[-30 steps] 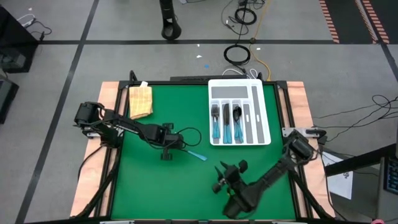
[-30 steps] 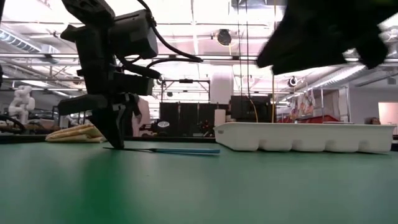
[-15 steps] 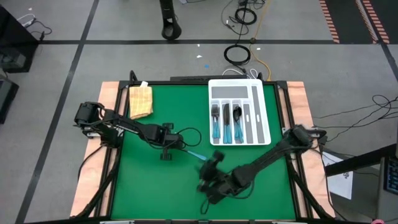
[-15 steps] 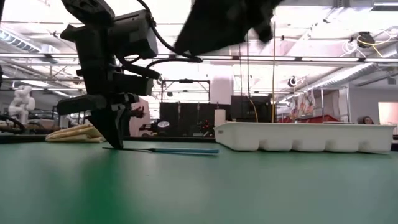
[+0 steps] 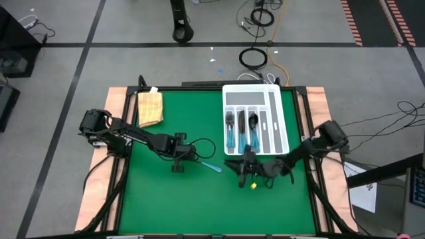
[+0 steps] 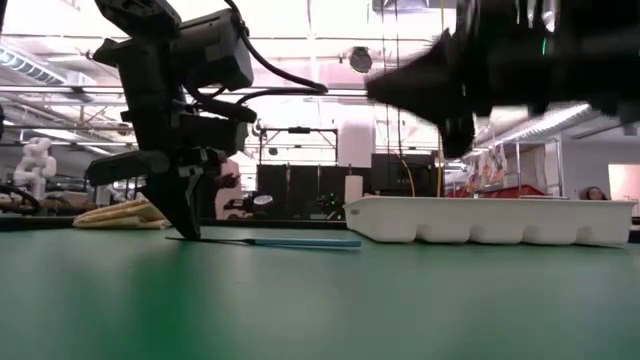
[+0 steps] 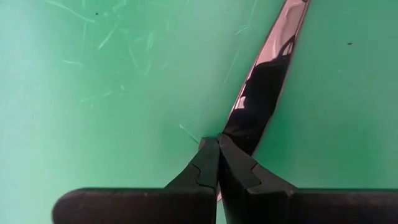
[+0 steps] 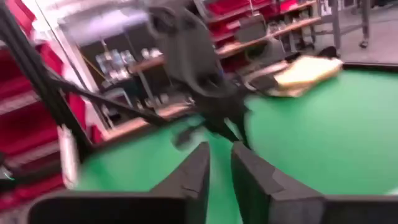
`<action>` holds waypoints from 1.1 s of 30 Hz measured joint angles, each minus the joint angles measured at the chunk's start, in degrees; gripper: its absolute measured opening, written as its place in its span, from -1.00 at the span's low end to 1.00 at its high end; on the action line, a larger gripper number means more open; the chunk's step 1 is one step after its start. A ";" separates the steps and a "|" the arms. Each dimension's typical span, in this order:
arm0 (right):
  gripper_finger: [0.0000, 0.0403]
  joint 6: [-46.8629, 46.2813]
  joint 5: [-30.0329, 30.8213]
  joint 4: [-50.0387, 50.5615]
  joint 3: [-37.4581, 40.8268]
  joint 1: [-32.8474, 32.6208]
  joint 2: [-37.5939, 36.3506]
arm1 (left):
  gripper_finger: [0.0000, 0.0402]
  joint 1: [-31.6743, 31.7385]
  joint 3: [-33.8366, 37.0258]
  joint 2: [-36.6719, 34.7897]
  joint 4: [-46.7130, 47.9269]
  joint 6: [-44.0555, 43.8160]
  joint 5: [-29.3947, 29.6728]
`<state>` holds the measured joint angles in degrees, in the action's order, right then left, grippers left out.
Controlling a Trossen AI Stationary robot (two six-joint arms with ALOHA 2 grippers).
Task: Sort silverware
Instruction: Put the blue table knife into the silverware organizer
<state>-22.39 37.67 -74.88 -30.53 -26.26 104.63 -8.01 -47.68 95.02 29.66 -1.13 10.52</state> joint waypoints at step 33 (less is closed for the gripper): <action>0.10 -2.82 2.66 35.11 -18.16 2.14 16.55 | -0.97 0.00 -0.02 0.07 -6.88 -1.40 0.01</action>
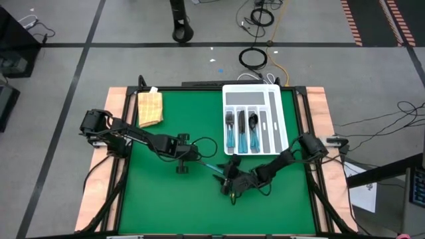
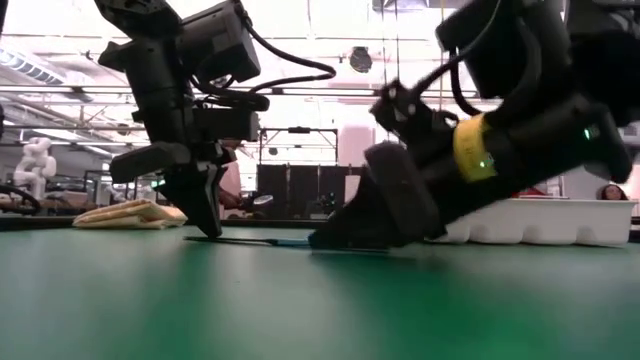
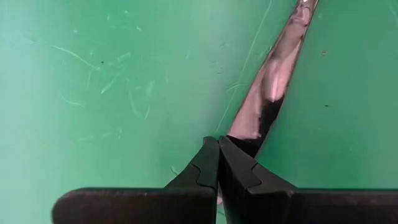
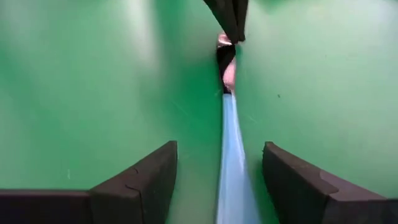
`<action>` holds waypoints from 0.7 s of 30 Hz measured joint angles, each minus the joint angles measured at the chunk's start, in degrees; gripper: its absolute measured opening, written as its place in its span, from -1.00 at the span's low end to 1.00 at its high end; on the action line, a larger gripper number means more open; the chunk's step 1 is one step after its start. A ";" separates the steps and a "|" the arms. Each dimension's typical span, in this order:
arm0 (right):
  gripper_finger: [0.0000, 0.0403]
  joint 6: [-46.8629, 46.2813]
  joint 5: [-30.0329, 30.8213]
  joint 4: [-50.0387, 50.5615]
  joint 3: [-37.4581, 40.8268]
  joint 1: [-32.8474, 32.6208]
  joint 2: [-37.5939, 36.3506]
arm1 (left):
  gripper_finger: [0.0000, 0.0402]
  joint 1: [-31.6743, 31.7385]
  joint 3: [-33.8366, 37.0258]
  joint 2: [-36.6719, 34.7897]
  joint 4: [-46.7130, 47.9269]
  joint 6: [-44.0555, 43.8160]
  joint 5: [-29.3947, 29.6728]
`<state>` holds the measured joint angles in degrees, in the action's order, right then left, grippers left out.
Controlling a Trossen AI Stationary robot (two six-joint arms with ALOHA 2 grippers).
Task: Sort silverware
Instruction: Put the blue table knife into the silverware organizer
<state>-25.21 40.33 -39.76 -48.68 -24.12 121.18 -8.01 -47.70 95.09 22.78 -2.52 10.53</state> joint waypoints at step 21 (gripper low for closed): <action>-0.06 -10.03 4.18 0.44 -1.30 -2.16 9.22 | -0.97 0.00 2.36 -0.11 -3.93 0.07 0.45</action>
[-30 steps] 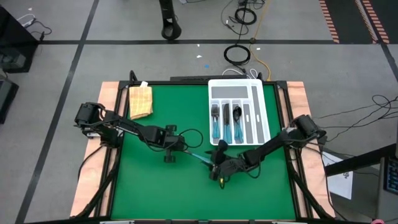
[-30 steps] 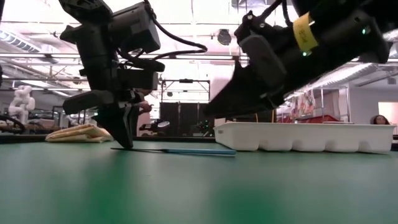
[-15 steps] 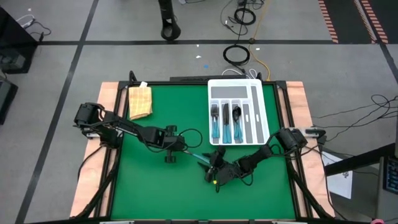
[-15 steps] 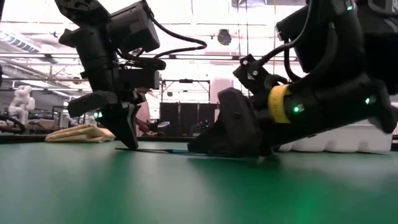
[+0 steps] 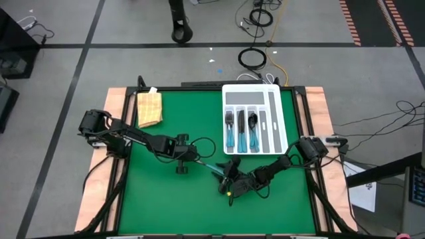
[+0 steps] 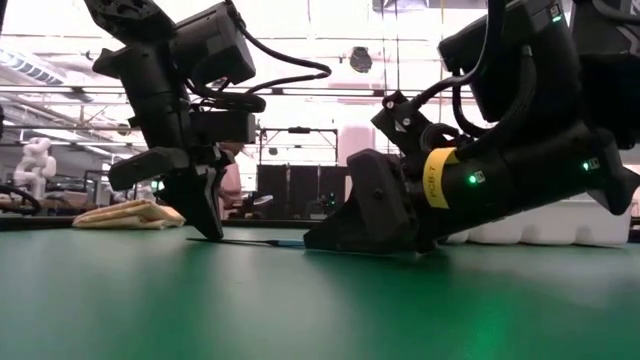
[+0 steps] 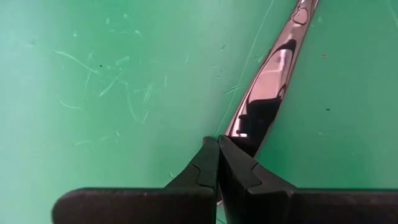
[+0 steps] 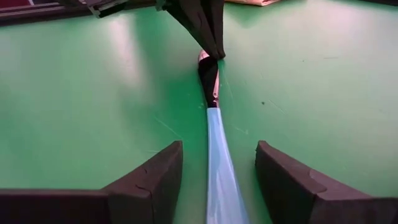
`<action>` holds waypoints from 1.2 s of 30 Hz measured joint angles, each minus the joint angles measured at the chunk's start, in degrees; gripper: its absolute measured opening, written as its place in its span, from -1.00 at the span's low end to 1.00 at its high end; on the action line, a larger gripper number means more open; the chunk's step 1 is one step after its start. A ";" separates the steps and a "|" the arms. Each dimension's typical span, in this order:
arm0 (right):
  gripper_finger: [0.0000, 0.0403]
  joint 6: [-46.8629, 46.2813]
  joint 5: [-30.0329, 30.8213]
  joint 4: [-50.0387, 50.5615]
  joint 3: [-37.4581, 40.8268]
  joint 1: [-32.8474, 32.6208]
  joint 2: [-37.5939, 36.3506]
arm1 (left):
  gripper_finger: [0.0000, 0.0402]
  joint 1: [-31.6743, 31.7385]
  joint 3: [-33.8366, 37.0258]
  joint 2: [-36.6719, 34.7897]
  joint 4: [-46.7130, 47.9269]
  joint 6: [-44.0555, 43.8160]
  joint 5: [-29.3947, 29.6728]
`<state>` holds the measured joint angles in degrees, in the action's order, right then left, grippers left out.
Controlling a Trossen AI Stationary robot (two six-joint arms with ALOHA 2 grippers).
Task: Sort silverware
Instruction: Put the blue table knife into the silverware organizer
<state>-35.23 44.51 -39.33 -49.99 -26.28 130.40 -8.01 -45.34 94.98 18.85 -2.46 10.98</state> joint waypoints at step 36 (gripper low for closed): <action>-0.99 -2.34 -4.17 15.84 -8.80 -2.49 -6.67 | -0.97 -0.09 -6.56 -22.01 14.03 -6.16 5.99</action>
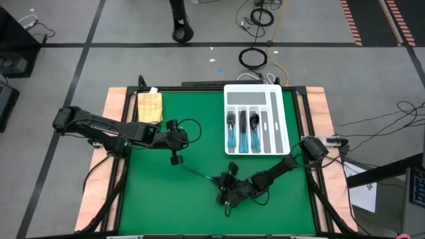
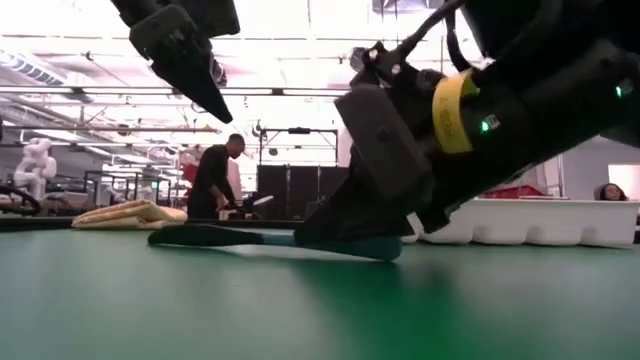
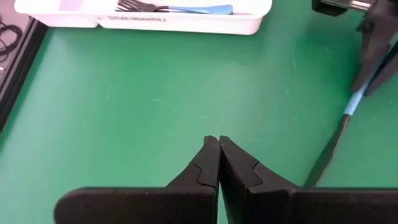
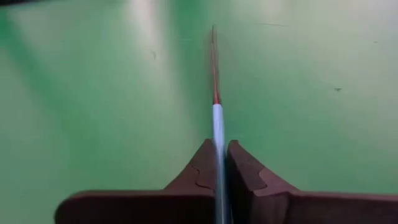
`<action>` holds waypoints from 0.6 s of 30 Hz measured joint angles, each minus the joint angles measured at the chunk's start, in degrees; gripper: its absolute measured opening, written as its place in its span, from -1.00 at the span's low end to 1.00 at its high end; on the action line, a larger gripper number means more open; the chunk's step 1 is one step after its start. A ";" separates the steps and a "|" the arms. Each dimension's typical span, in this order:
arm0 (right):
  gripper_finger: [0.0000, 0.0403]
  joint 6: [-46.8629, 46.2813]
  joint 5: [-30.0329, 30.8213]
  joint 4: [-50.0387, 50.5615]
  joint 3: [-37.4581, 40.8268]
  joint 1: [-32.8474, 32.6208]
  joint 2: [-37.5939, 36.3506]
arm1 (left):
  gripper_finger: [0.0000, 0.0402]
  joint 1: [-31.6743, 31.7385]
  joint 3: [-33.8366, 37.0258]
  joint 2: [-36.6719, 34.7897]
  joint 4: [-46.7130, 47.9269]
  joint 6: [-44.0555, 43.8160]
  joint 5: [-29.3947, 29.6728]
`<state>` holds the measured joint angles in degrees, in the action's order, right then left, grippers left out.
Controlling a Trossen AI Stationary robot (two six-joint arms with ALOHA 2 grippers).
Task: Sort silverware
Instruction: Put the blue table knife into the silverware organizer
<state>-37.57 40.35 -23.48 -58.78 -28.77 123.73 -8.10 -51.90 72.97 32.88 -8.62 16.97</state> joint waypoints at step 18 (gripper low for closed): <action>-0.99 -3.80 17.17 6.75 0.11 -2.03 -10.57 | -0.97 -0.31 0.00 -0.26 0.70 -0.07 0.09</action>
<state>-41.37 57.51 -16.73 -58.67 -30.80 113.16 -8.40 -51.90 72.71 33.58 -8.69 17.06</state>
